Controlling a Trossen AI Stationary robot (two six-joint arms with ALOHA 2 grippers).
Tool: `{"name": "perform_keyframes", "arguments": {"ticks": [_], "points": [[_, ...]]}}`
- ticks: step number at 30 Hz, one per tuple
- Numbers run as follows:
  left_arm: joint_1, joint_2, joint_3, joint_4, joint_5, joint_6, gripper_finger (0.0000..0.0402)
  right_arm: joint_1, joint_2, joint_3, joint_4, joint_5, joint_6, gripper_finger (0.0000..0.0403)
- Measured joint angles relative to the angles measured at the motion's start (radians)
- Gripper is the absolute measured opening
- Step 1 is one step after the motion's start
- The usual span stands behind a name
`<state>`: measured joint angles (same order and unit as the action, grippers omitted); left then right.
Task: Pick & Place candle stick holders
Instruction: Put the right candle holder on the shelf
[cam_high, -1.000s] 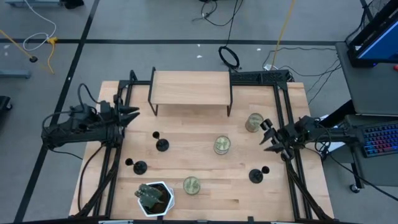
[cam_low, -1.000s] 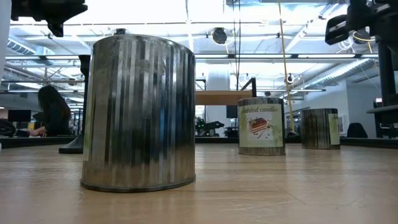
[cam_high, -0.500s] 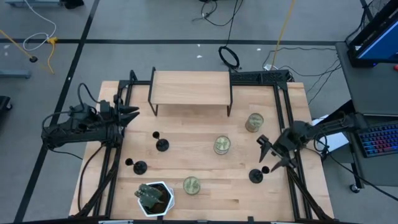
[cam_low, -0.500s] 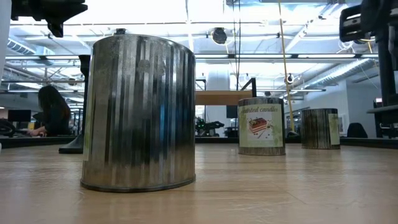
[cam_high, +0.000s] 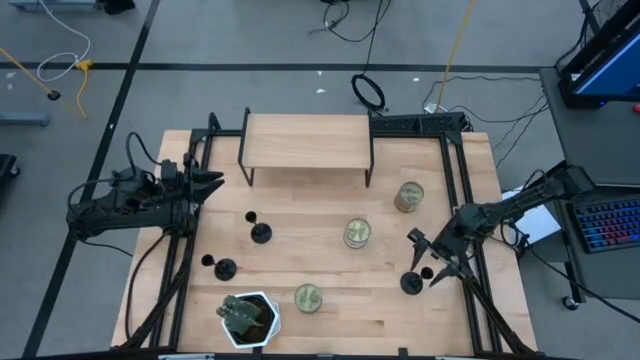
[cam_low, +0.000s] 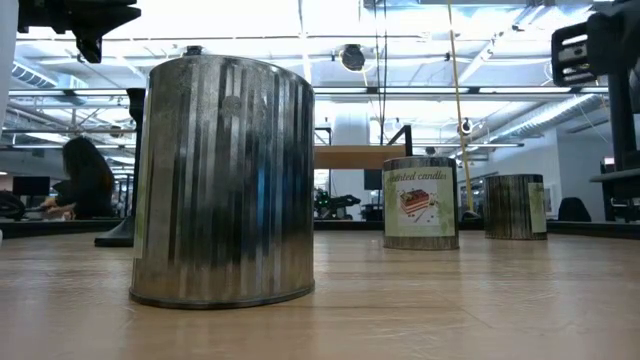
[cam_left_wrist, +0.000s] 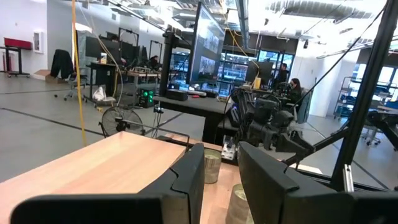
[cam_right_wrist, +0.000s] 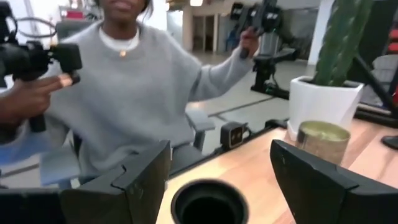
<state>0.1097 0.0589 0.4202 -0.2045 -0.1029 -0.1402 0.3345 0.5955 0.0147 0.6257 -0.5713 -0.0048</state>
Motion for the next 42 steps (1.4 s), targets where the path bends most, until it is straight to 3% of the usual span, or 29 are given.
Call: {"name": "perform_keyframes", "arguments": {"ticks": [7, 15, 20, 26, 30, 36, 39, 42], "points": [[0.000, 0.000, 0.000, -0.002, 0.000, 0.001, 0.0104, 0.029, 0.105, 0.000, 0.014, 0.008, -0.067, 0.0271], [0.000, 0.000, 0.000, -0.003, 0.000, 0.007, 0.0104, 0.028, 0.231, 0.000, 0.013, 0.103, -0.024, 0.0254], [0.000, 0.000, 0.000, -0.004, 0.000, 0.007, 0.0104, 0.028, 0.283, 0.000, 0.014, 0.103, -0.003, 0.0190], [0.000, 0.000, 0.000, -0.009, 0.000, 0.007, 0.0104, 0.028, 0.295, 0.000, 0.018, 0.133, -0.005, 0.0078], [0.000, 0.000, 0.000, -0.010, 0.000, 0.007, 0.0104, 0.027, 0.296, 0.000, 0.044, 0.224, -0.007, 0.0012], [0.000, 0.000, 0.000, -0.009, 0.000, 0.014, 0.0104, 0.019, 0.296, 0.000, 0.281, 0.470, 0.022, 0.0009], [0.000, 0.000, 0.000, -0.010, 0.000, 0.014, 0.0104, -0.001, 0.295, 0.031, 0.412, 0.553, 0.019, 0.0006], [0.000, 0.000, 0.000, -0.009, 0.000, 0.014, 0.0104, -0.029, 0.296, 0.097, 0.428, 0.605, -0.037, 0.0007]]}}
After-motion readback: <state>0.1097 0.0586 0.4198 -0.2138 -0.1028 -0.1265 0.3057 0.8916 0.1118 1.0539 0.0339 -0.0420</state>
